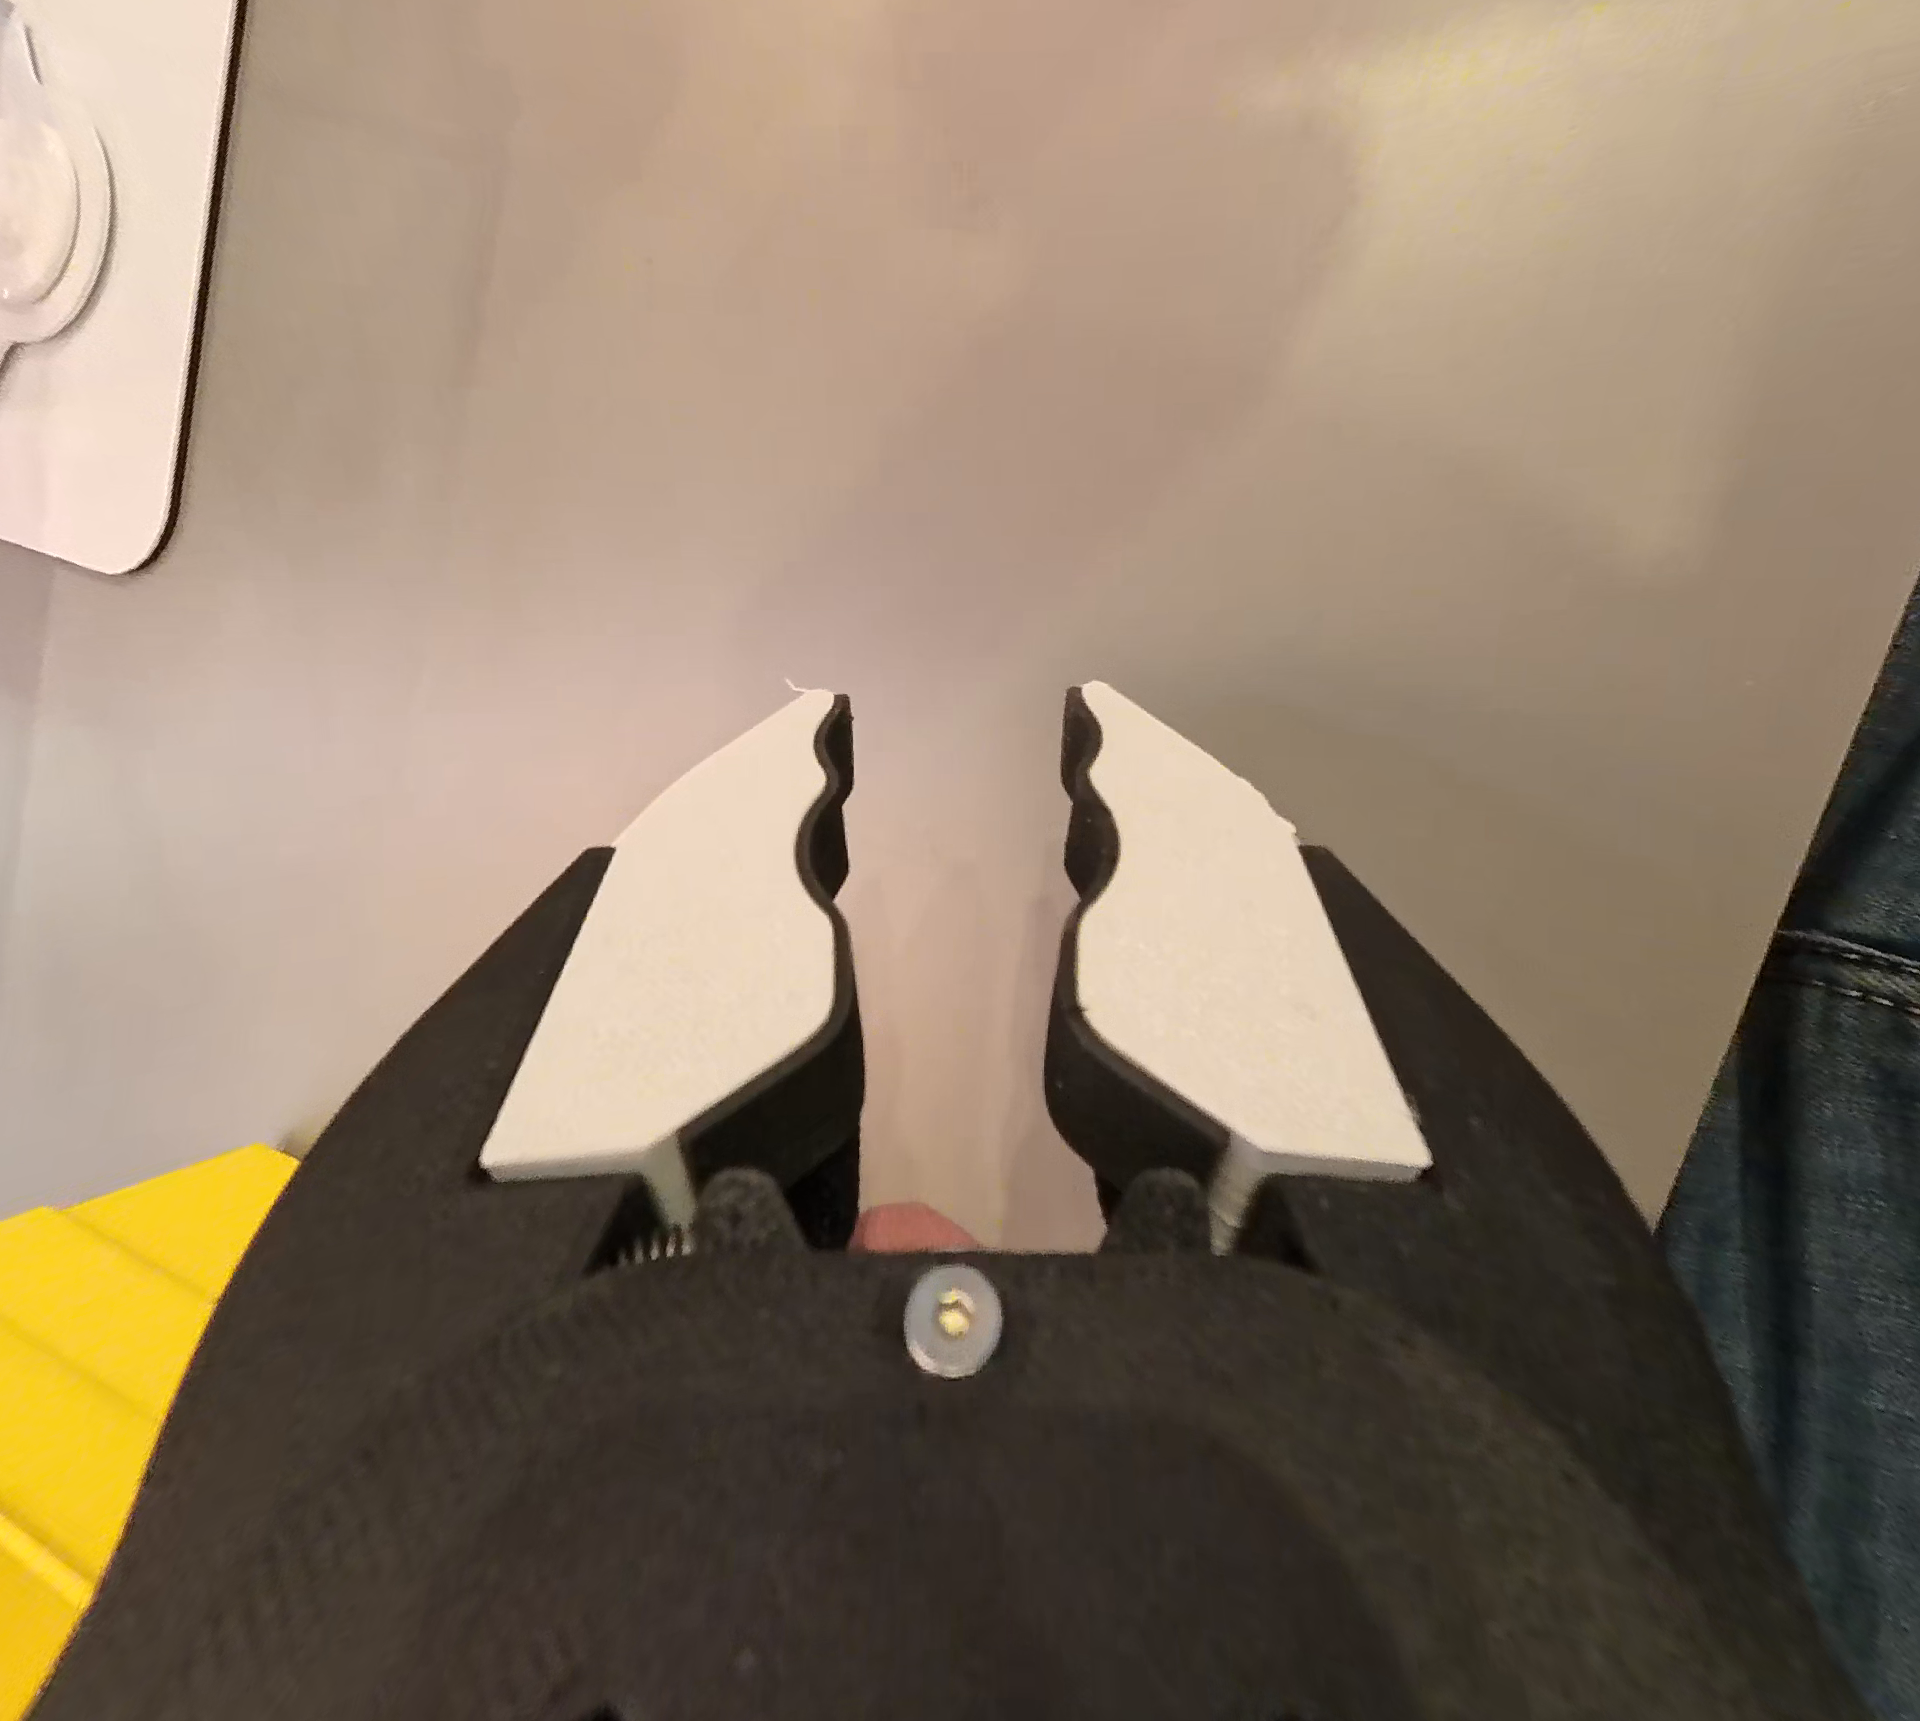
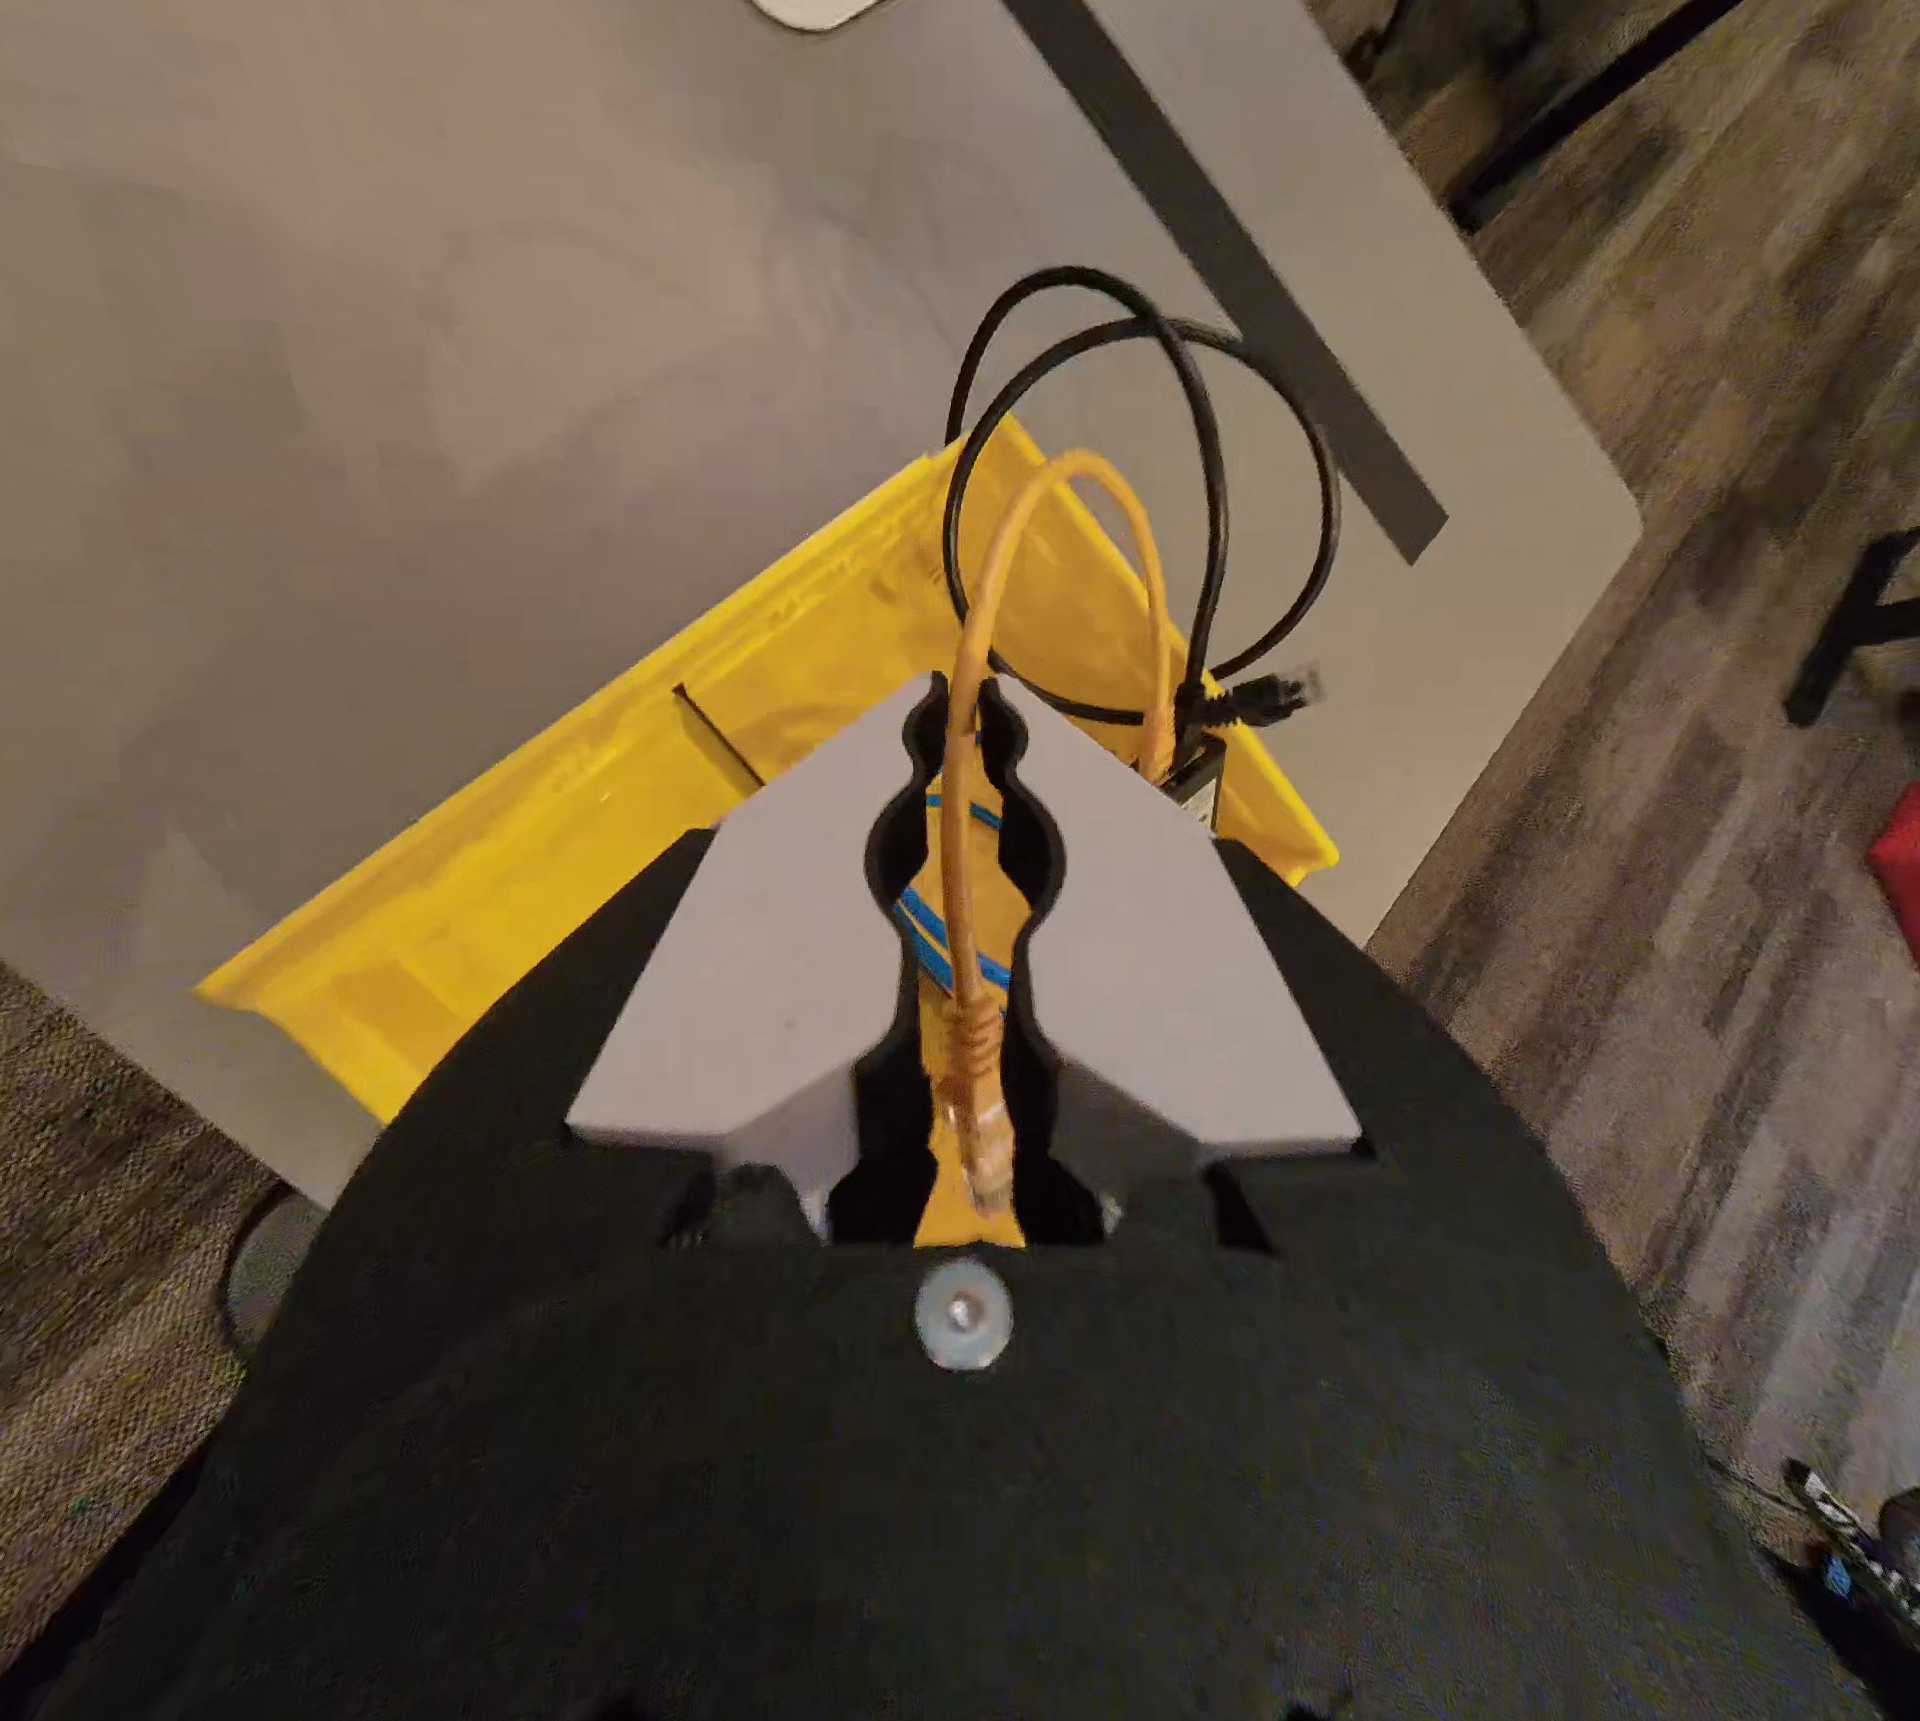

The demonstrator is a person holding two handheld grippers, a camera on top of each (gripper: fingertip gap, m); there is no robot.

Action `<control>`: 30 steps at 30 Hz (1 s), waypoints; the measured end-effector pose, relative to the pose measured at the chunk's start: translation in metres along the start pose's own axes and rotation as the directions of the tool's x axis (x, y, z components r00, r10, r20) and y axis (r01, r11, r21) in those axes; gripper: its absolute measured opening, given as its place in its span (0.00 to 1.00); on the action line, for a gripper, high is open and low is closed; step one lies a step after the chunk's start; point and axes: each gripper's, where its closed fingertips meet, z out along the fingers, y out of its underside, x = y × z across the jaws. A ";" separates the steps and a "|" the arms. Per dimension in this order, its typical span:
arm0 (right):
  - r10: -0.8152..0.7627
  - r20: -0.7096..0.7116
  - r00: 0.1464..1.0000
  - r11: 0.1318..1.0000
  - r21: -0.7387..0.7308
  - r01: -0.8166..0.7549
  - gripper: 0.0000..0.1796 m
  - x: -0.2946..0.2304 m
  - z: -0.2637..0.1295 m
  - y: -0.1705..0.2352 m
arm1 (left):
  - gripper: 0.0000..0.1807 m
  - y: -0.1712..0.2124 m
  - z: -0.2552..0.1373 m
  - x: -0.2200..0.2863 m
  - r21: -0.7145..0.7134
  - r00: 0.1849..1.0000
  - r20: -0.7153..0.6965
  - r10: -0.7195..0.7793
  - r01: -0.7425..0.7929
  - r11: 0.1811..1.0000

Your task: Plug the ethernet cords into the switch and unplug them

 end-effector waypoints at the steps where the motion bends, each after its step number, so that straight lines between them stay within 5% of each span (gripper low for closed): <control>1: -0.006 0.008 1.000 1.000 0.005 0.006 0.02 -0.001 0.003 -0.003 | 0.21 0.000 0.000 0.000 0.001 1.000 -0.001 -0.003 0.003 1.000; 8: 0.125 0.187 0.974 0.980 -0.175 -0.092 0.02 -0.025 0.071 0.032 | 0.21 0.003 0.001 -0.001 0.000 1.000 -0.011 -0.002 0.002 1.000; 13: 0.073 0.188 0.980 0.933 -0.359 0.000 0.02 -0.041 0.116 0.065 | 0.21 0.003 0.000 -0.002 0.003 1.000 -0.012 -0.011 0.011 1.000; 30: 0.102 0.386 0.917 0.740 -0.645 0.189 0.07 -0.048 0.149 0.113 | 0.21 0.004 0.002 0.004 -0.011 1.000 -0.022 0.007 -0.007 1.000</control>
